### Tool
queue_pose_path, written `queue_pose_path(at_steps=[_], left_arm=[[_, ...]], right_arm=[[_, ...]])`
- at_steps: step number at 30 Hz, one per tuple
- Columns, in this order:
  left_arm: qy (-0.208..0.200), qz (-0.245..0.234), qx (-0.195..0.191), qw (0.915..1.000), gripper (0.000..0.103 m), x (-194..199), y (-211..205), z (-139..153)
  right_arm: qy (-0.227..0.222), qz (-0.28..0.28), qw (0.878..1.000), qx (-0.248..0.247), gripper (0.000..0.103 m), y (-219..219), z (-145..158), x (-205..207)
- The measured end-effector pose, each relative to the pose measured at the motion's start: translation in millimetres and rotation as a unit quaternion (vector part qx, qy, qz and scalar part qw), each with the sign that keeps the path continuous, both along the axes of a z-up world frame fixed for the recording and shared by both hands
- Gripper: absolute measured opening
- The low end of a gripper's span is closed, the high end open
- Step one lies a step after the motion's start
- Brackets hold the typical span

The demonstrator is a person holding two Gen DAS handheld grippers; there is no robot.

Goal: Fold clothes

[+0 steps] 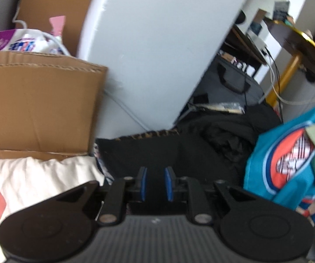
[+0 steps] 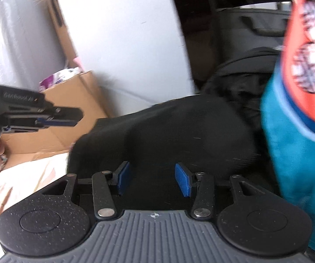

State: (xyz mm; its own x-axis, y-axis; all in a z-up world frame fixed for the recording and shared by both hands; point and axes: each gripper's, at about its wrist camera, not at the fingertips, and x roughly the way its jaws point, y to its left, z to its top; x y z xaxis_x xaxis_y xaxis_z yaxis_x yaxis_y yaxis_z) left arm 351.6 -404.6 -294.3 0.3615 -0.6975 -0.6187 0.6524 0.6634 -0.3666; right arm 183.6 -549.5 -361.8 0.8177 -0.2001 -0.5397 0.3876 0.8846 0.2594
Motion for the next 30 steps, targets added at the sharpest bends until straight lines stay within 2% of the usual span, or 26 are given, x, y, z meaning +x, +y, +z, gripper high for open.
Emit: queue_pose_path(at_steps=[5, 10, 14, 18, 24, 28, 30], left_arm=[[-0.014, -0.002, 0.034, 0.9993, 0.017, -4, -10, -18], [-0.007, 0.006, 0.057, 0.9983, 0.011, 5, -14, -36], [-0.013, 0.008, 0.093, 0.9955, 0.010, 11, -20, -47], [-0.012, 0.016, 0.113, 0.9934, 0.010, 16, -25, -54], [-0.010, 0.025, 0.130, 0.9911, 0.010, 22, -28, -60], [-0.012, 0.033, 0.128, 0.9911, 0.007, 23, -25, -50], [-0.026, 0.030, 0.124, 0.9915, 0.007, 17, -23, -41]], right_arm=[[0.008, -0.053, 0.998, -0.017, 0.052, -15, -6, -36], [0.032, -0.109, 0.993, -0.028, 0.052, -29, -19, -61], [0.056, -0.133, 0.989, -0.023, 0.052, -36, -33, -75], [0.066, -0.143, 0.987, -0.019, 0.052, -41, -42, -84], [0.067, -0.152, 0.986, 0.010, 0.052, -50, -51, -92], [0.066, -0.154, 0.985, 0.049, 0.052, -58, -62, -98], [0.067, -0.155, 0.983, 0.068, 0.052, -62, -70, -99]])
